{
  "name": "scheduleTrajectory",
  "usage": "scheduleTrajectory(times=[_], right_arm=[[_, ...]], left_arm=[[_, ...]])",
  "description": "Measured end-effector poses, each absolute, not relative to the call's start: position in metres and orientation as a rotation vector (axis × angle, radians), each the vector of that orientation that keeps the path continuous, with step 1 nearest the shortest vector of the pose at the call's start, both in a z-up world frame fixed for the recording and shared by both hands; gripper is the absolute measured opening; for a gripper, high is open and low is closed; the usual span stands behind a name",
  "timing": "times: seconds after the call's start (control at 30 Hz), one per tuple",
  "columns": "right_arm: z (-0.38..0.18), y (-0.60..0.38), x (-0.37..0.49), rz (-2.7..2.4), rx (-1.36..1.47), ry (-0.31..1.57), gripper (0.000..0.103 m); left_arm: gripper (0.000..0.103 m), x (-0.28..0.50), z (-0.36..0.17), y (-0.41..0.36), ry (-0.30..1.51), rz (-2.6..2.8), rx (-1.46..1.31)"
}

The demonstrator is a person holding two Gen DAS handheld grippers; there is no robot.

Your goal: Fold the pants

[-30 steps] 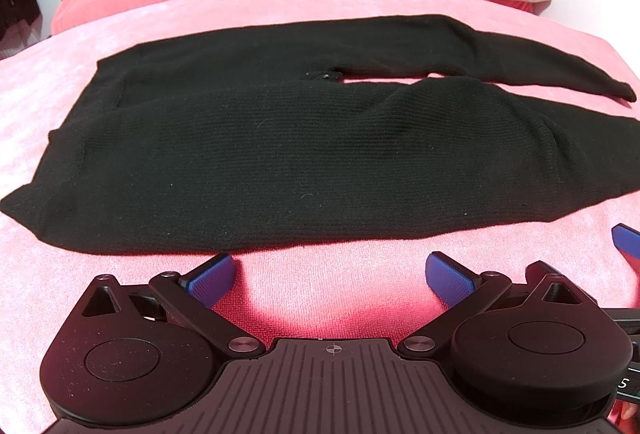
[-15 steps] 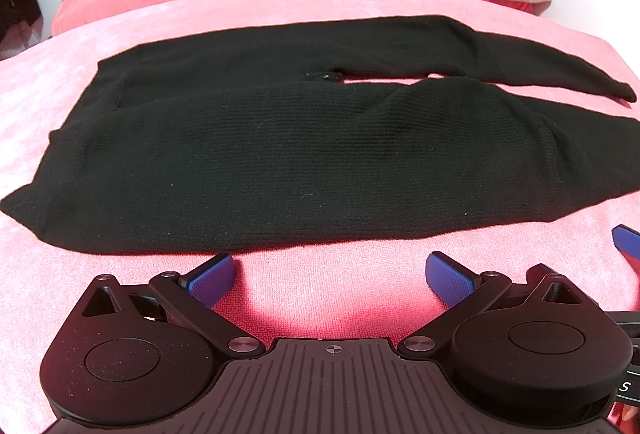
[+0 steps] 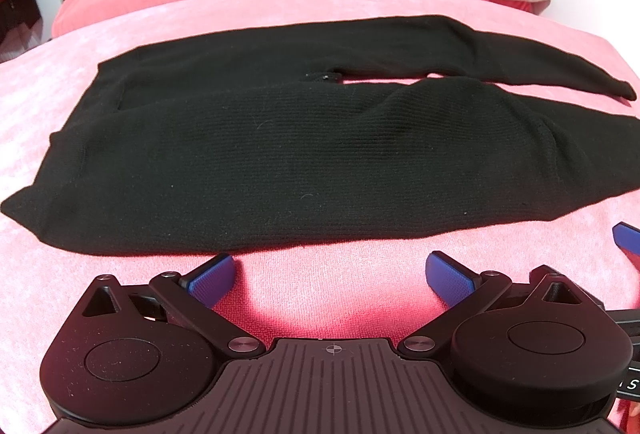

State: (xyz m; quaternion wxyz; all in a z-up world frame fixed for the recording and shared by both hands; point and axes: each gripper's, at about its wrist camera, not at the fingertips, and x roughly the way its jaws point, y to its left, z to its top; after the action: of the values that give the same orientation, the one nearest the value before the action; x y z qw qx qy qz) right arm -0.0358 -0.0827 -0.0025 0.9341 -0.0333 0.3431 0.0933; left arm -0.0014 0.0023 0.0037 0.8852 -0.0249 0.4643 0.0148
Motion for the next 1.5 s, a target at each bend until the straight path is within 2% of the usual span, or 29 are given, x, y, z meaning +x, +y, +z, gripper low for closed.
scheduleTrajectory(times=[0.57,0.93,1.13,1.3,1.5], right_arm=[[-0.006,-0.083,-0.039,0.191,-0.068,0.696,0.103],[0.006,-0.121,-0.037,0.192,-0.003,0.711,0.103],[0.013,-0.191,-0.025,0.132,0.261,0.724,0.103],[0.018,-0.243,-0.016,0.069,0.475,0.713,0.102],[0.013,-0.280,-0.007,0.079,0.666,0.681,0.093]], left_arm=[[0.103,-0.001,0.005,0.006,0.966,0.010,-0.059],[0.103,-0.024,0.015,0.056,0.961,0.003,-0.148],[0.103,-0.019,0.015,0.123,0.968,0.076,-0.381],[0.103,-0.015,0.015,0.148,0.942,0.078,-0.495],[0.103,-0.002,0.012,0.140,0.926,0.078,-0.493]])
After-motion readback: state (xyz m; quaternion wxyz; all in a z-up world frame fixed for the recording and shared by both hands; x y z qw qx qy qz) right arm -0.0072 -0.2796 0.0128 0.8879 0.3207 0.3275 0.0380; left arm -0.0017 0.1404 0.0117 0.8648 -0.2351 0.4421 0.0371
